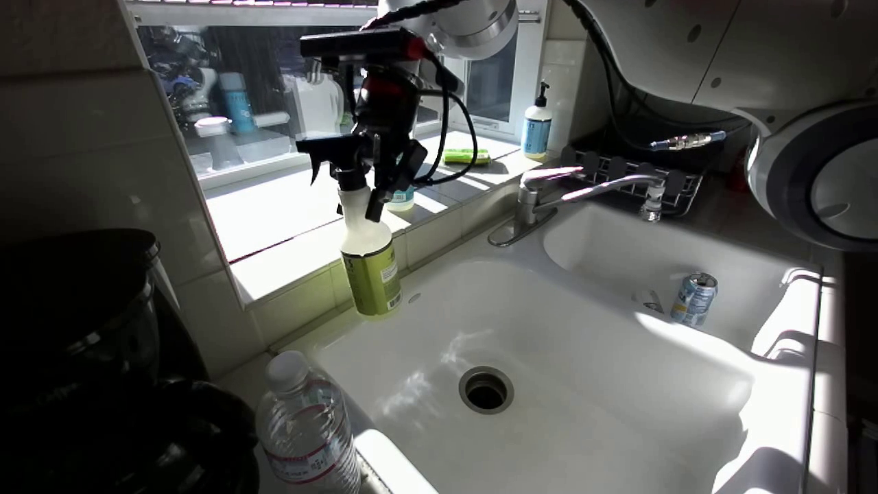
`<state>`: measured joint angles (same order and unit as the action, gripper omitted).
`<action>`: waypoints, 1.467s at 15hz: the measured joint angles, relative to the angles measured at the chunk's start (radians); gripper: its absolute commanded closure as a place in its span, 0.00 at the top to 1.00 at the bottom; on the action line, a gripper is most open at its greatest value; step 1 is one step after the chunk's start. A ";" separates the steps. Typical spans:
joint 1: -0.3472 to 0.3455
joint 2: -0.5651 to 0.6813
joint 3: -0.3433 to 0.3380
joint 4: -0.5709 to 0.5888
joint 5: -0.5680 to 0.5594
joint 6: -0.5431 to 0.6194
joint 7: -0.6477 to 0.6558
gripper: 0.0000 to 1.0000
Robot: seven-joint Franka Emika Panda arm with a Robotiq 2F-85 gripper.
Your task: Remove the bottle from the sink and put it on the window sill
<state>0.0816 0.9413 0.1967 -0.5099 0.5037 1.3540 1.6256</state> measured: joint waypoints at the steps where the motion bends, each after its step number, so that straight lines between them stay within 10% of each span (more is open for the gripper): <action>1: -0.004 0.002 0.010 0.012 0.004 0.000 0.015 0.19; 22: -0.009 0.022 0.064 0.053 0.009 0.190 0.163 0.19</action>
<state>0.0722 0.9631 0.2611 -0.4568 0.5126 1.5436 1.7891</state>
